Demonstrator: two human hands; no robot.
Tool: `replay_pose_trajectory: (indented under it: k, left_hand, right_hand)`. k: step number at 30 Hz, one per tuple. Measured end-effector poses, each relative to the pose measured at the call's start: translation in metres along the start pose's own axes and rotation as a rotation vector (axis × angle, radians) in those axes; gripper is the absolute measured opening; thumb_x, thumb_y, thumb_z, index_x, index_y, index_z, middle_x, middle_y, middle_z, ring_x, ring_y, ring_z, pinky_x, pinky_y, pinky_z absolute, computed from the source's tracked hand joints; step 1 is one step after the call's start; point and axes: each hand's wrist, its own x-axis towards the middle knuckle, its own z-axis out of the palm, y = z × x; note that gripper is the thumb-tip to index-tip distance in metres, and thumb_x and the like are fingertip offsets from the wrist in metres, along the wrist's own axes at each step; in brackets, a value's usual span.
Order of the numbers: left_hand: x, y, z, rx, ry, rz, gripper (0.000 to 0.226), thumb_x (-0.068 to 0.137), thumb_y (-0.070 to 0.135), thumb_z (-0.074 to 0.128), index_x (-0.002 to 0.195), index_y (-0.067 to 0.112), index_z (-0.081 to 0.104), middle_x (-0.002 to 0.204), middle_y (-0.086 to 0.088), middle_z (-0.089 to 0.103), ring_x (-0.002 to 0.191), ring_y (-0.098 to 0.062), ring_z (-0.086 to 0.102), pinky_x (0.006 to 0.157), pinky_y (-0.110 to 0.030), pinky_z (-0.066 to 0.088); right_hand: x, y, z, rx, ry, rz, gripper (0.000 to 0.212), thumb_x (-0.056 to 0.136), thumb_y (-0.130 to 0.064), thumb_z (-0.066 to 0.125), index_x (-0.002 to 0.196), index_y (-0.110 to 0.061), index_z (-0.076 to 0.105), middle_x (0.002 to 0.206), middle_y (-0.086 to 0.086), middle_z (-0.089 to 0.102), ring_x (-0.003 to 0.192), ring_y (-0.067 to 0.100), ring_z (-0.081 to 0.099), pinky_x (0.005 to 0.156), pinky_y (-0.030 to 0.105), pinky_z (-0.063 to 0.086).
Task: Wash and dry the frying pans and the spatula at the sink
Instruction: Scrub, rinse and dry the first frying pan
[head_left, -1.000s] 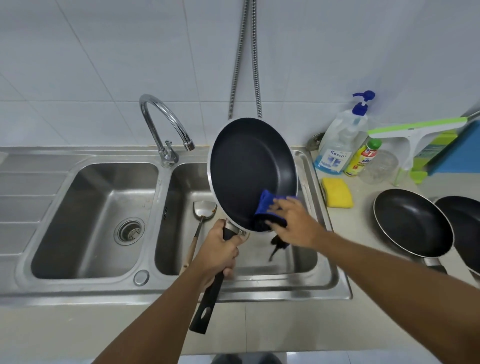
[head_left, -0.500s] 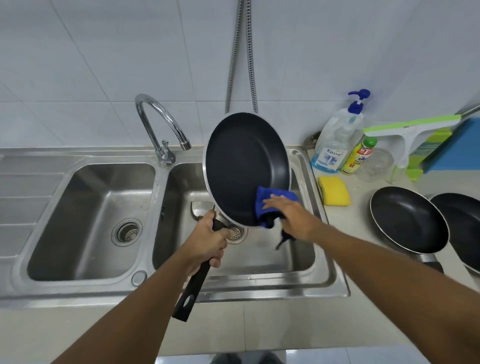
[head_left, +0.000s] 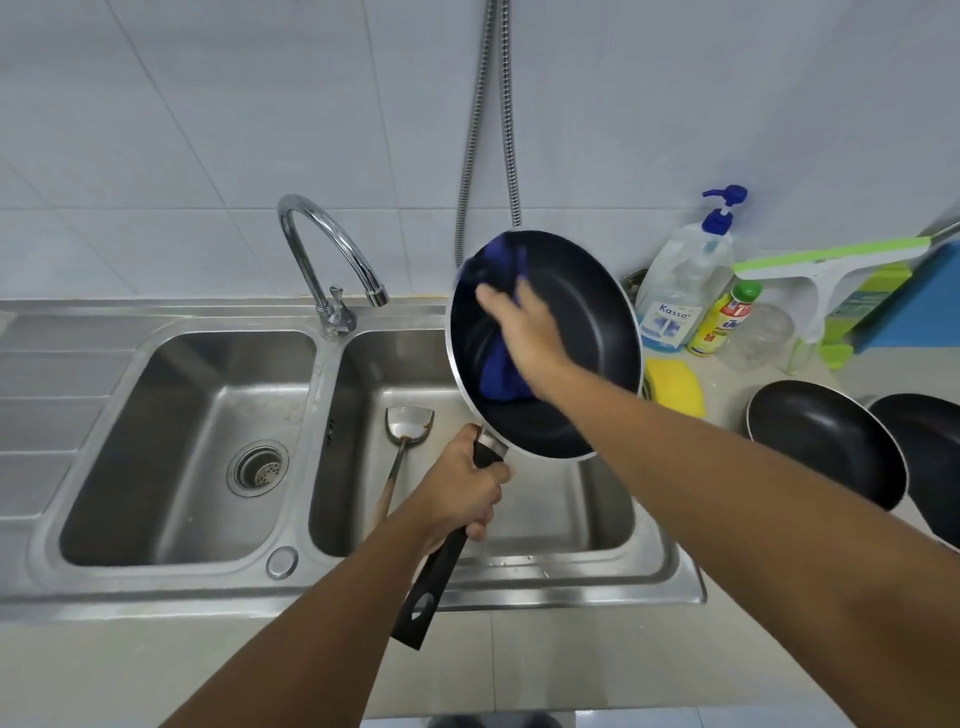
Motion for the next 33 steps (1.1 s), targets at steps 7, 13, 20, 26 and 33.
replay_pose_trajectory:
  k: [7,13,20,26,33]
  left_hand:
    - [0.003,-0.003,-0.009,0.018,0.012,0.006,0.020,0.097,0.012,0.055,0.114,0.013,0.044,0.062,-0.003,0.040,0.041,-0.012,0.032,0.040,-0.021,0.027]
    - [0.000,-0.004,-0.017,0.106,-0.023,0.005,0.021,0.099,0.010,0.051,0.113,0.024,0.047,0.063,-0.004,0.037,0.043,-0.014,0.030,0.042,-0.023,0.026]
    - [0.003,-0.011,-0.035,0.106,0.029,-0.045,0.018,0.098,0.009,0.052,0.109,0.023,0.048,0.062,-0.004,0.041,0.042,-0.013,0.033,0.042,-0.023,0.028]
    - [0.004,-0.010,-0.032,-0.041,0.049,-0.093,0.013,0.099,0.006,0.052,0.101,0.018,0.045,0.056,0.000,0.039,0.042,-0.011,0.029,0.041,-0.021,0.024]
    - [-0.001,0.001,-0.043,-0.036,0.027,-0.069,0.016,0.098,0.005,0.053,0.106,0.017,0.046,0.058,0.000,0.040,0.044,-0.012,0.030,0.041,-0.023,0.025]
  right_hand:
    - [-0.011,0.068,-0.002,-0.923,-0.234,-0.456,0.063,0.103,-0.059,0.030,0.156,-0.051,-0.003,0.166,-0.020,-0.021,0.153,0.016,-0.025,0.123,0.055,-0.010]
    - [0.010,0.029,0.006,-0.634,-0.145,-0.117,0.055,0.102,-0.062,0.026,0.155,-0.049,0.015,0.164,-0.022,-0.022,0.149,0.011,-0.031,0.118,0.059,-0.020]
    - [-0.046,0.088,-0.010,-0.322,-0.490,-0.183,0.059,0.082,-0.038,0.046,0.137,-0.021,0.062,0.148,-0.025,0.042,0.147,-0.009,0.011,0.125,0.030,-0.004]
    - [-0.029,0.115,-0.075,-0.700,-0.449,-0.197,0.053,0.063,-0.050,0.056,0.110,-0.036,0.078,0.132,-0.017,0.066,0.141,-0.001,0.040,0.123,0.038,0.026]
    - [-0.006,0.091,-0.118,-1.515,-0.579,-0.448,0.079,0.080,-0.066,0.015,0.153,-0.044,0.037,0.163,-0.025,0.019,0.157,0.014,-0.006,0.123,0.056,-0.004]
